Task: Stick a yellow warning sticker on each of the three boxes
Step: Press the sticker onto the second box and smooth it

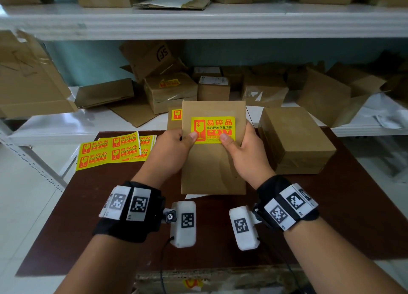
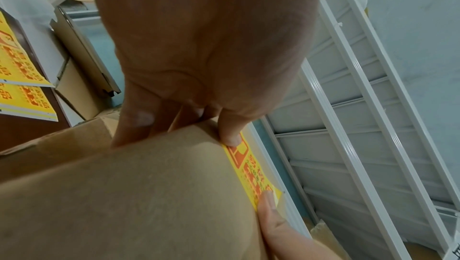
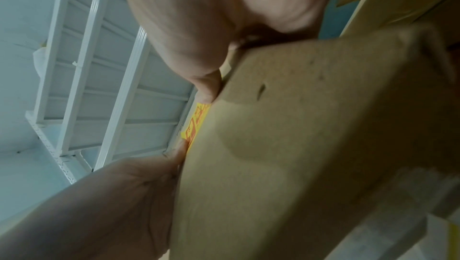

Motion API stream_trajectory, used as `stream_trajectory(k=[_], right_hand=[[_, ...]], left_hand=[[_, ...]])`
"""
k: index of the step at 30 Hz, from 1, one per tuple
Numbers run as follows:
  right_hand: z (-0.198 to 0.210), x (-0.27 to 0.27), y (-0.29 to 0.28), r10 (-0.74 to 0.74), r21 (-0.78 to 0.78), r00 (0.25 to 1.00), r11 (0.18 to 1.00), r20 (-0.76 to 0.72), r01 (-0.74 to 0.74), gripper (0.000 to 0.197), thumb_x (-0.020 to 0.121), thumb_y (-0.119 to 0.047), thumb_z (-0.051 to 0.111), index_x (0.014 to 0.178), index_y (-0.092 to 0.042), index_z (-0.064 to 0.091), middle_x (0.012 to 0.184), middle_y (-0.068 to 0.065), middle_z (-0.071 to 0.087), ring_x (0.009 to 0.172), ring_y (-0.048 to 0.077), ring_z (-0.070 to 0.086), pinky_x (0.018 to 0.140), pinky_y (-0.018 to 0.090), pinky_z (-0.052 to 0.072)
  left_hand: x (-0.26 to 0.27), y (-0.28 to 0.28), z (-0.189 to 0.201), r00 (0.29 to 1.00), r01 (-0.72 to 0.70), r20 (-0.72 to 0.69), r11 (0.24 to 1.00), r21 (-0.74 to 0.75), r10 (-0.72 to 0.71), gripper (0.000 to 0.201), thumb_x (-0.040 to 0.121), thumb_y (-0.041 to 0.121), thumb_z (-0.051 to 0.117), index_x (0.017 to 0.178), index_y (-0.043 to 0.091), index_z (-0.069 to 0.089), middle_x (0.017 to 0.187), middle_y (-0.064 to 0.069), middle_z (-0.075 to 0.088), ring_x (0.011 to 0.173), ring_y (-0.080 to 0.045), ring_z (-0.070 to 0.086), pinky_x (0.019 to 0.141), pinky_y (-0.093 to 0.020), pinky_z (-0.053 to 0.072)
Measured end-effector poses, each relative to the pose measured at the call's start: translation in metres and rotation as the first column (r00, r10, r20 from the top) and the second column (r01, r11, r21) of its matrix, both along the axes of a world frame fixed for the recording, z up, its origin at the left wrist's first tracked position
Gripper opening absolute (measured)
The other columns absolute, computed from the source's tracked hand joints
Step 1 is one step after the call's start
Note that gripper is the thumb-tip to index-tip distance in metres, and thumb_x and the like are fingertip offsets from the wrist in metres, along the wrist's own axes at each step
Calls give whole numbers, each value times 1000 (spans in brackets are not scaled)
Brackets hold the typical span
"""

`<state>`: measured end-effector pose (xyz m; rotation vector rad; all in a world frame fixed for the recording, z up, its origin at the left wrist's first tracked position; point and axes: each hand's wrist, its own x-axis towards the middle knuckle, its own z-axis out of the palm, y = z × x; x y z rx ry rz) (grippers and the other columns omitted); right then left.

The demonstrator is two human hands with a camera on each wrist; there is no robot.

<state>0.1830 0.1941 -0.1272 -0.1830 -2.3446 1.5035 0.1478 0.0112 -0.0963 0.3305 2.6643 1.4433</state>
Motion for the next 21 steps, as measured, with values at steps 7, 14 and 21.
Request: stream_trajectory(k=[7, 14, 21], right_hand=[[0, 0, 5, 13, 35, 1000, 999, 5, -13, 53, 99, -37, 60, 145, -17, 44, 127, -6, 65, 117, 12, 62, 104, 41, 50], [1, 0, 6, 28, 30, 1000, 999, -4, -28, 50, 99, -36, 59, 145, -19, 45, 125, -7, 66, 117, 11, 62, 104, 43, 50], [0, 1, 5, 46, -25, 999, 999, 16, -45, 48, 100, -31, 59, 145, -18, 46, 127, -6, 65, 118, 11, 61, 106, 43, 49]], left_hand=[[2, 0, 2, 1000, -12, -20, 999, -31, 11, 37, 104, 43, 44, 93, 15, 65, 89, -3, 66, 84, -21, 62, 71, -40, 49], [7, 7, 2, 997, -41, -71, 985, -165, 30, 27, 97, 49, 56, 97, 23, 55, 83, 12, 54, 81, -13, 55, 60, -27, 38], [4, 1, 6, 1000, 17, -13, 996, -90, -18, 29, 102, 35, 52, 118, 15, 64, 108, 1, 66, 99, -21, 62, 81, -34, 48]])
